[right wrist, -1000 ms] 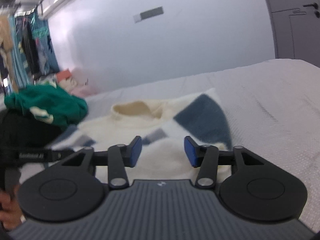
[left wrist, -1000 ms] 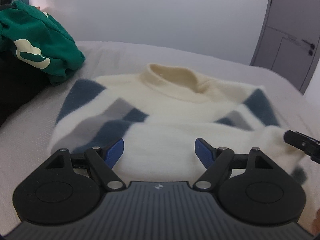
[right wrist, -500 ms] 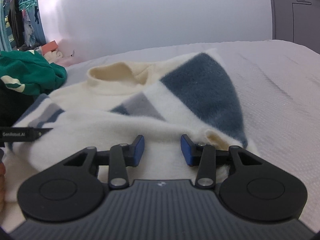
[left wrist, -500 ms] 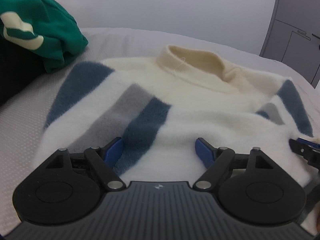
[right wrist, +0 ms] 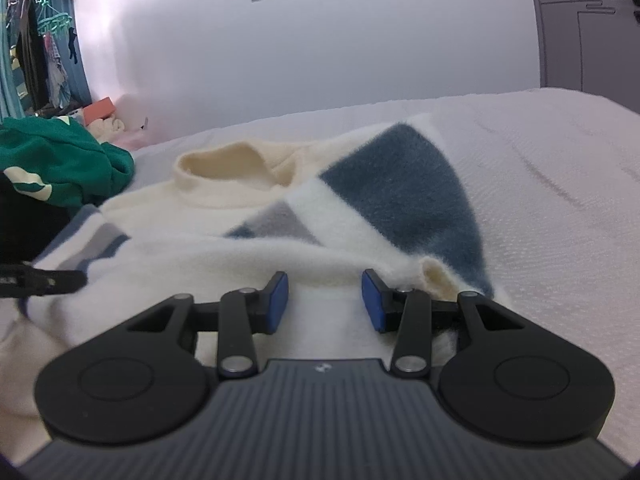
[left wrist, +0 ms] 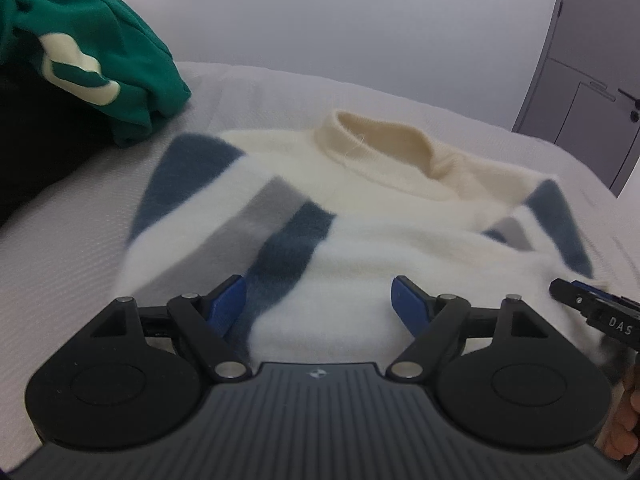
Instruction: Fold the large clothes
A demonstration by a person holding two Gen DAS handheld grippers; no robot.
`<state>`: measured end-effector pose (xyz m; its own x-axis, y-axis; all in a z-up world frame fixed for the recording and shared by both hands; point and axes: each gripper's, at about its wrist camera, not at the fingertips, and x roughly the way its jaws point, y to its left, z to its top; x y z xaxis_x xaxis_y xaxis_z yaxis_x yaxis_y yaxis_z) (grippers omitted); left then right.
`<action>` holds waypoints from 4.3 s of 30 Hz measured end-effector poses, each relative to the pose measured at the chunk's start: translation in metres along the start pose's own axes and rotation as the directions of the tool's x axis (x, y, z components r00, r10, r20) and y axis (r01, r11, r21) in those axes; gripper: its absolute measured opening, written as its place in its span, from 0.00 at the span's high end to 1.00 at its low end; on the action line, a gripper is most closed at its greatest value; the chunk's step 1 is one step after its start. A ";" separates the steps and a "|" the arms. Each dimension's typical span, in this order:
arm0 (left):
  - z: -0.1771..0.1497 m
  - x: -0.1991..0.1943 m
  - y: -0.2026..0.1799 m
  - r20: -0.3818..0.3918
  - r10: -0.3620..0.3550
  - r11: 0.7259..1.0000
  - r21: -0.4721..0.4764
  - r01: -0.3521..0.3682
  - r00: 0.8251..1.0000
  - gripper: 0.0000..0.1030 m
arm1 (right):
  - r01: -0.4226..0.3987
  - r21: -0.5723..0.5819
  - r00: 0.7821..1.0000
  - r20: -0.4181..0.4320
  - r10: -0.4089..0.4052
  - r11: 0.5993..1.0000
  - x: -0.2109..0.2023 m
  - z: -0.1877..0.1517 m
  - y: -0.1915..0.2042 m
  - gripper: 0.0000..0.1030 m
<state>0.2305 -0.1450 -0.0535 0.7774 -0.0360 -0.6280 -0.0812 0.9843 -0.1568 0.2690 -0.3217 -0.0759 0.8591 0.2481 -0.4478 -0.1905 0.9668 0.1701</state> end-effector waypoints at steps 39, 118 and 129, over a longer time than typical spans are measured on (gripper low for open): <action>-0.104 -0.290 -0.008 0.080 -0.087 0.993 -0.069 0.093 0.993 0.19 | -0.040 -0.103 0.986 -0.162 0.023 0.994 -0.284 -0.045 0.042 0.57; -0.181 -0.154 0.073 -0.355 -0.372 0.757 -0.650 0.059 0.858 0.61 | 0.050 0.329 0.743 -0.644 0.185 0.943 -0.157 -0.088 0.013 0.75; -0.142 -0.210 0.098 -0.094 -0.360 0.693 -0.693 0.199 0.928 0.92 | -0.138 0.482 0.857 -0.380 0.348 0.865 -0.220 -0.054 -0.022 0.91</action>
<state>-0.0292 -0.0656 -0.0450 0.6924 -0.4037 -0.5980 -0.3341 0.5552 -0.7617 0.0583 -0.3943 -0.0280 0.4896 0.5723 -0.6579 -0.0542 0.7730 0.6321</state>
